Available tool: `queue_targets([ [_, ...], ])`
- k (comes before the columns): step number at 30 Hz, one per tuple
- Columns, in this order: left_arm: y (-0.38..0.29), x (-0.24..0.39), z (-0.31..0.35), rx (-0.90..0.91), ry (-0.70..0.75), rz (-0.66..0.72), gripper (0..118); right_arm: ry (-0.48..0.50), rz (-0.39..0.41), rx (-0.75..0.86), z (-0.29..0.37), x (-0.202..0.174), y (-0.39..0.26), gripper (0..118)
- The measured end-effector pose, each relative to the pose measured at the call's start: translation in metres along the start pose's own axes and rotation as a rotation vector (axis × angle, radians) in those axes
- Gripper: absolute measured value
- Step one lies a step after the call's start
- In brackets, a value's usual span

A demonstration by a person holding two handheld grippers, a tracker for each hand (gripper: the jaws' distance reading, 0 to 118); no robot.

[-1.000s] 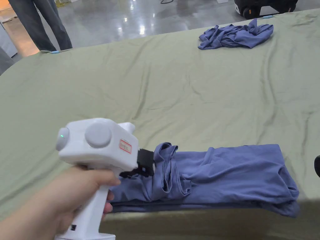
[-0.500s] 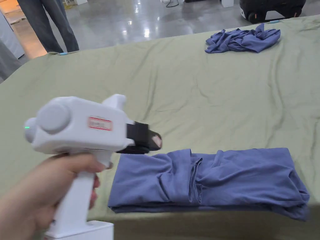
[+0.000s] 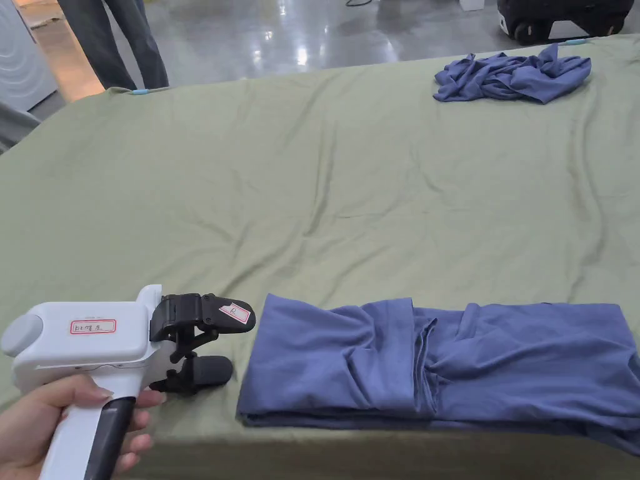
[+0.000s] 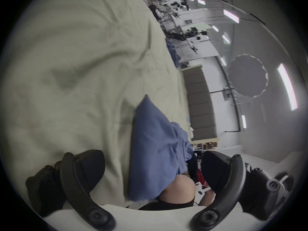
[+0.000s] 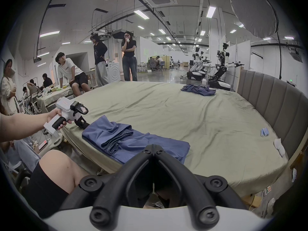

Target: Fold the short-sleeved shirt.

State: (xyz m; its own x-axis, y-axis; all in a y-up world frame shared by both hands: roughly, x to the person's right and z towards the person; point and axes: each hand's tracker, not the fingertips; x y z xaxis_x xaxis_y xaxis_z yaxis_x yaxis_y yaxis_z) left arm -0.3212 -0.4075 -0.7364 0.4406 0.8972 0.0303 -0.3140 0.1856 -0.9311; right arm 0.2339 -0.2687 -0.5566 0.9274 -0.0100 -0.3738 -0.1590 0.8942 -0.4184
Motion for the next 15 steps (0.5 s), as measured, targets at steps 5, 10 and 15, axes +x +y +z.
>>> queue_targets([
  [5,0.006,0.008,-0.042,0.016,-0.083,-0.016,116,-0.011,-0.016,-0.02,-0.005,0.002,0.002,2],
  [10,0.011,0.02,-0.067,-0.021,0.18,-0.113,6,0.0,-0.014,-0.019,-0.006,-0.006,0.004,2],
  [15,0.013,0.01,-0.017,-0.008,0.139,-0.09,6,0.007,-0.01,-0.015,-0.005,-0.008,0.005,2],
])
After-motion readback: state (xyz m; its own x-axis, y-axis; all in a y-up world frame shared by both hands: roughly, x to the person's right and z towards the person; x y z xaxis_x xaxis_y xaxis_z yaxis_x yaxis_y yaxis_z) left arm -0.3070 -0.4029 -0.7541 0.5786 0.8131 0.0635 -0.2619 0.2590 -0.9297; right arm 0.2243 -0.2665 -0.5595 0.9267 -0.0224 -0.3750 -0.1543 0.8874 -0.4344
